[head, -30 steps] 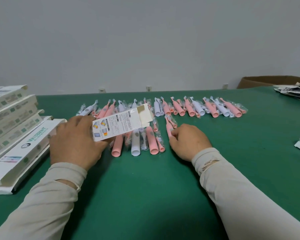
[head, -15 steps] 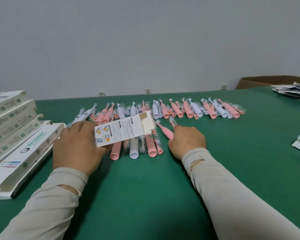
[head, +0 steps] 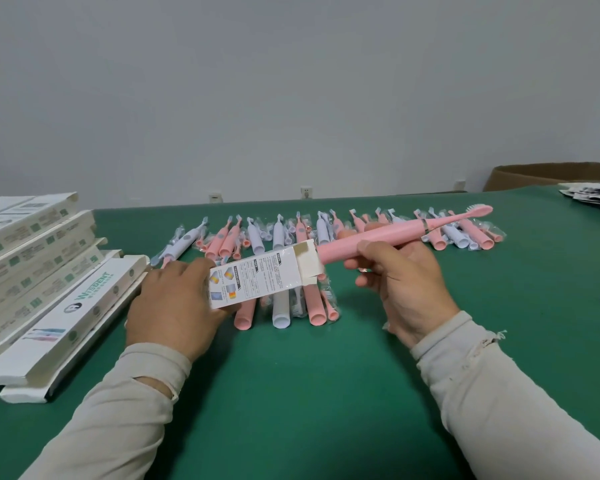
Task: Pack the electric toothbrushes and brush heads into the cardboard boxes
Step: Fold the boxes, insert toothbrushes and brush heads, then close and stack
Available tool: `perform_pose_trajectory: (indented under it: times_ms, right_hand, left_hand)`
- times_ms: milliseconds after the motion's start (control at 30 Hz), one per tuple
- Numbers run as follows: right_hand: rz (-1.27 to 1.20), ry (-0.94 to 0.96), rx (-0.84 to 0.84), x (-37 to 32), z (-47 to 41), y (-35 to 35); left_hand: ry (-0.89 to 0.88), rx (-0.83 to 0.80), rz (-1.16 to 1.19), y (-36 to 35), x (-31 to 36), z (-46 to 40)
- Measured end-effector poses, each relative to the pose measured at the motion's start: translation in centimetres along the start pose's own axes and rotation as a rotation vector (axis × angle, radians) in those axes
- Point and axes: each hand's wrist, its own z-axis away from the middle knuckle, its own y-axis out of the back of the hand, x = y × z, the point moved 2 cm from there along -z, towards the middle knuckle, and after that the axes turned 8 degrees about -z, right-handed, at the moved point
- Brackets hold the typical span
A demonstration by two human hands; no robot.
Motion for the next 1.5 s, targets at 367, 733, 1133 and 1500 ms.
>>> perform_pose_trajectory:
  times_ms: [367, 733, 1133, 1500]
  right_hand:
    - [0.105, 0.008, -0.11, 0.3, 0.0, -0.1]
    - [0.052, -0.297, -0.174, 1.1, 0.3, 0.0]
    - [0.37, -0.184, -0.131, 2.3, 0.6, -0.3]
    - [0.577, 0.098, -0.203, 1.3, 0.8, -0.6]
  left_hand:
    - [-0.041, 0.02, -0.033, 0.1, -0.1, 0.0]
    - [-0.089, 0.033, 0.021, -0.1, 0.2, 0.2]
    - [-0.075, 0.007, 0.025, -0.2, 0.7, 0.4]
    - [-0.067, 0.015, 0.019, -0.1, 0.6, 0.4]
